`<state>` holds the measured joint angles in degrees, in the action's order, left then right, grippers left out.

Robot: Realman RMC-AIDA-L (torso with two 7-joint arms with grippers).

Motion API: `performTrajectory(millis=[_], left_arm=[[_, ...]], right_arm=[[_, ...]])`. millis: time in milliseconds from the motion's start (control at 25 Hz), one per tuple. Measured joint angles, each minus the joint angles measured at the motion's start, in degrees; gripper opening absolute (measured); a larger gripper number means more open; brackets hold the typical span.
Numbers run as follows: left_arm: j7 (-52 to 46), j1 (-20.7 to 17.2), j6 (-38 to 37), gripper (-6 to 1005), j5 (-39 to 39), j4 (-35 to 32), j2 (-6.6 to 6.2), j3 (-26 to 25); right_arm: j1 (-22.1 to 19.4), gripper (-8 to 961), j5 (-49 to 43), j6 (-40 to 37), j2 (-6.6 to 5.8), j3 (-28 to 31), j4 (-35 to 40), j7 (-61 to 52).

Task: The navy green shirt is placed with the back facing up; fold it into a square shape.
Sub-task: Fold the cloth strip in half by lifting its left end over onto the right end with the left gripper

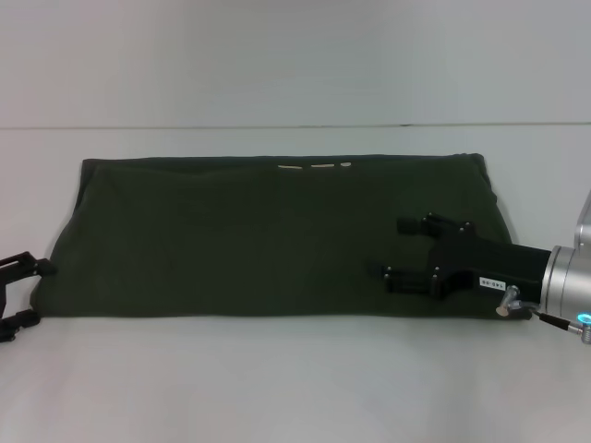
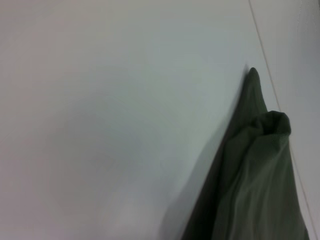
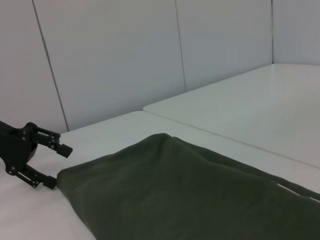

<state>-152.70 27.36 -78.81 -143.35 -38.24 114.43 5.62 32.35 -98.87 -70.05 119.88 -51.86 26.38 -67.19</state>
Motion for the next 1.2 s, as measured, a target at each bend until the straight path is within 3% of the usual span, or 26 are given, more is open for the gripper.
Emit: performTrajectory(millis=[720, 1040, 1200], left_arm=[[-0.44, 3.59, 3.35, 810, 0.44, 3.57, -0.7, 0.63], [-0.02, 4.34, 4.9, 793, 0.47, 3.71, -0.81, 3.4], [0.14, 4.34, 6.7, 785, -1.14, 2.03, -0.44, 7.48]], right_arm=[[0.18, 947, 0.0, 0.06, 0.09, 0.0, -0.11, -0.07], [0.17, 946, 0.14, -0.01, 0.09, 0.0, -0.06, -0.11], [0.14, 946, 0.3, -0.2, 0.06, 0.0, 0.01, -0.19]])
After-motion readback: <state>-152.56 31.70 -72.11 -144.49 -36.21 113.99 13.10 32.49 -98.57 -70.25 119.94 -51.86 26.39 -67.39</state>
